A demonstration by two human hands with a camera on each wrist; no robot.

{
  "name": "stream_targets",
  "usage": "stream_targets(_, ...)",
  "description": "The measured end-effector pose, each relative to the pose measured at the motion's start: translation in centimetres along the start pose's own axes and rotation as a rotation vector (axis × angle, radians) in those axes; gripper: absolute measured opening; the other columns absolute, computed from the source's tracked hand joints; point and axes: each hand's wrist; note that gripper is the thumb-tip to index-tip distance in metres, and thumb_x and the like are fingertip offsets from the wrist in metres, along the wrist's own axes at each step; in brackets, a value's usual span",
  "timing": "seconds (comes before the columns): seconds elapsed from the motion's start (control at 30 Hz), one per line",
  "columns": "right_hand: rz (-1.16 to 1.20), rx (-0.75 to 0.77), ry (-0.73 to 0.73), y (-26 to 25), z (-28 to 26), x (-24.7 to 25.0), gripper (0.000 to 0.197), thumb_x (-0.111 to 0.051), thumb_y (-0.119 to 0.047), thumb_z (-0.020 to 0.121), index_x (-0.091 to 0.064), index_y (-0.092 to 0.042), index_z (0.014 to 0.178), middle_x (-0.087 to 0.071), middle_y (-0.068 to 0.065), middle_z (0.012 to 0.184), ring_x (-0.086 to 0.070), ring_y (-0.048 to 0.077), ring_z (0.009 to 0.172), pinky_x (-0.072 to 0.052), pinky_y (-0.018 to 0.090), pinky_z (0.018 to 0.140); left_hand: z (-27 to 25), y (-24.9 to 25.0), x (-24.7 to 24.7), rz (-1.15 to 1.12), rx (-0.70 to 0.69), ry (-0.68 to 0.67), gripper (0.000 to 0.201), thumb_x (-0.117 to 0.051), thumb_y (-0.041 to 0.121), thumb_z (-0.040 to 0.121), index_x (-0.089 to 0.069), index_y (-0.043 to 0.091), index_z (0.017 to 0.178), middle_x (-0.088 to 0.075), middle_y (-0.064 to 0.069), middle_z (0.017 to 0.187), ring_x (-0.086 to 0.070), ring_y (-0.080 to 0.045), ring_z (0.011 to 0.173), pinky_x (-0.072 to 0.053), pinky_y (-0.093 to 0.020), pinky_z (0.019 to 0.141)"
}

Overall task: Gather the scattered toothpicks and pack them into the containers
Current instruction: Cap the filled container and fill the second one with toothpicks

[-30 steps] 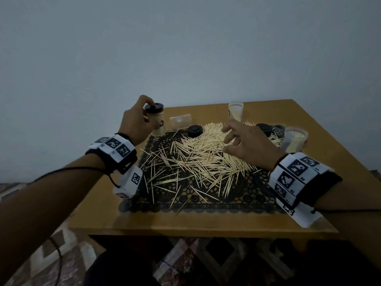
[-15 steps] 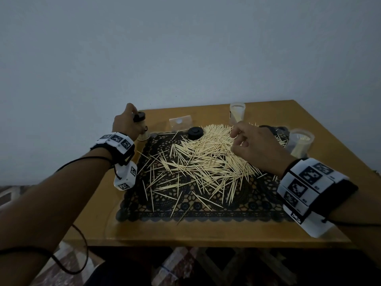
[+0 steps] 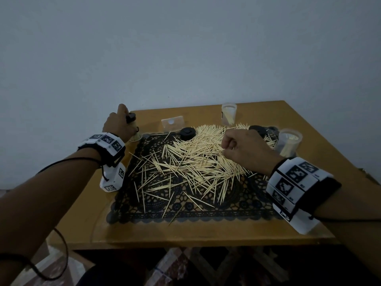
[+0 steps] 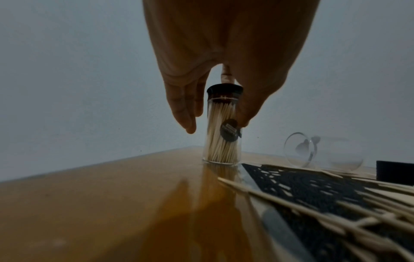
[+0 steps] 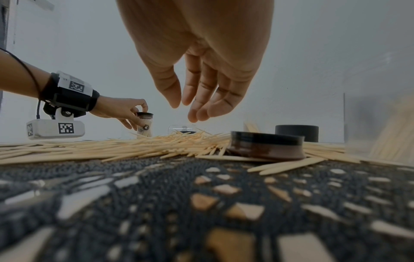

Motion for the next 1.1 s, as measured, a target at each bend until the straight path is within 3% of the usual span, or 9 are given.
stream_targets(0.13,0.010,0.005,0.012,0.0,0.0,0.1,0.009,-0.071,-0.013,0.081,-0.064,-0.016,0.078,-0.064,-0.006,0.075,-0.060,0.012,0.072,-0.049,0.028,0.066,-0.6,0.7,0.8,0.151,-0.019,-0.011,0.042,-0.066,0.026,0.083,-0.040,0.008,0.111,-0.044,-0.024,0.116,-0.051,-0.043,0.095,-0.047,-0.052,0.078)
stream_targets(0.2,0.020,0.001,0.015,0.0,0.1,0.1,0.009,-0.071,-0.013,0.081,-0.064,-0.016,0.077,-0.063,-0.008,0.073,-0.060,0.012,0.071,-0.049,0.029,0.066,-1.0,1.5,1.3,0.230,-0.102,0.052,0.044,-0.065,0.023,0.080,-0.043,0.004,0.114,-0.044,-0.025,0.120,-0.045,-0.043,0.107,-0.043,-0.054,0.087)
stream_targets(0.3,0.023,0.002,0.021,-0.1,0.1,0.1,0.007,-0.071,-0.013,0.081,-0.065,-0.015,0.077,-0.062,-0.009,0.072,-0.060,0.012,0.070,-0.050,0.030,0.066,-1.2,3.7,1.8,0.239,-0.255,0.086,0.039,-0.064,0.020,0.081,-0.049,0.004,0.114,-0.048,-0.022,0.121,-0.043,-0.040,0.113,-0.039,-0.051,0.091)
stream_targets(0.47,0.025,-0.003,0.015,-0.1,0.1,0.1,0.006,-0.069,-0.013,0.081,-0.065,-0.016,0.078,-0.064,-0.007,0.075,-0.060,0.012,0.073,-0.052,0.032,0.069,-0.7,7.2,0.8,0.263,-0.462,-0.123,0.035,-0.062,0.022,0.086,-0.052,0.011,0.117,-0.054,-0.015,0.121,-0.047,-0.034,0.112,-0.043,-0.046,0.092)
stream_targets(0.6,0.036,0.002,0.022,0.0,0.1,0.0,0.005,-0.069,-0.012,0.081,-0.065,-0.015,0.079,-0.061,-0.009,0.072,-0.058,0.011,0.071,-0.051,0.031,0.068,-0.3,9.0,-0.5,0.359,-0.451,-0.265,0.046,-0.061,0.024,0.090,-0.045,0.012,0.132,-0.050,-0.012,0.132,-0.048,-0.031,0.119,-0.041,-0.038,0.089)
stream_targets(0.77,0.039,0.004,0.013,0.1,0.1,0.0,0.006,-0.068,-0.013,0.081,-0.065,-0.016,0.078,-0.064,-0.007,0.072,-0.060,0.011,0.070,-0.053,0.034,0.069,0.5,9.7,-1.6,0.442,-0.424,-0.316,0.056,-0.060,0.024,0.093,-0.036,0.014,0.142,-0.050,-0.008,0.139,-0.050,-0.027,0.123,-0.041,-0.034,0.088)
stream_targets(0.9,0.041,-0.004,0.017,0.2,0.1,-0.1,0.005,-0.068,-0.013,0.081,-0.065,-0.016,0.079,-0.063,-0.008,0.072,-0.060,0.010,0.070,-0.053,0.034,0.069,1.0,9.8,-2.1,0.473,-0.435,-0.342,0.050,-0.060,0.018,0.093,-0.040,0.010,0.138,-0.053,-0.012,0.133,-0.052,-0.031,0.118,-0.040,-0.033,0.080)
stream_targets(1.03,0.036,-0.005,0.013,0.3,0.2,-0.1,0.005,-0.067,-0.014,0.082,-0.064,-0.017,0.079,-0.063,-0.008,0.072,-0.060,0.010,0.070,-0.054,0.036,0.069,1.3,9.3,-2.5,0.418,-0.405,-0.363,0.043,-0.064,0.014,0.088,-0.048,0.003,0.126,-0.053,-0.020,0.124,-0.052,-0.036,0.111,-0.044,-0.039,0.088)
stream_targets(1.1,0.022,-0.002,0.012,0.3,0.1,-0.1,0.006,-0.067,-0.014,0.082,-0.063,-0.017,0.079,-0.062,-0.008,0.071,-0.060,0.011,0.070,-0.054,0.037,0.070,1.2,9.0,-2.4,0.383,-0.360,-0.317,0.041,-0.063,0.014,0.088,-0.048,0.003,0.125,-0.051,-0.019,0.123,-0.053,-0.036,0.108,-0.043,-0.039,0.079)
Point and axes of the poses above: each hand's wrist, its own z-axis towards the middle knuckle, its own x-axis out of the back of the hand, y = z × x
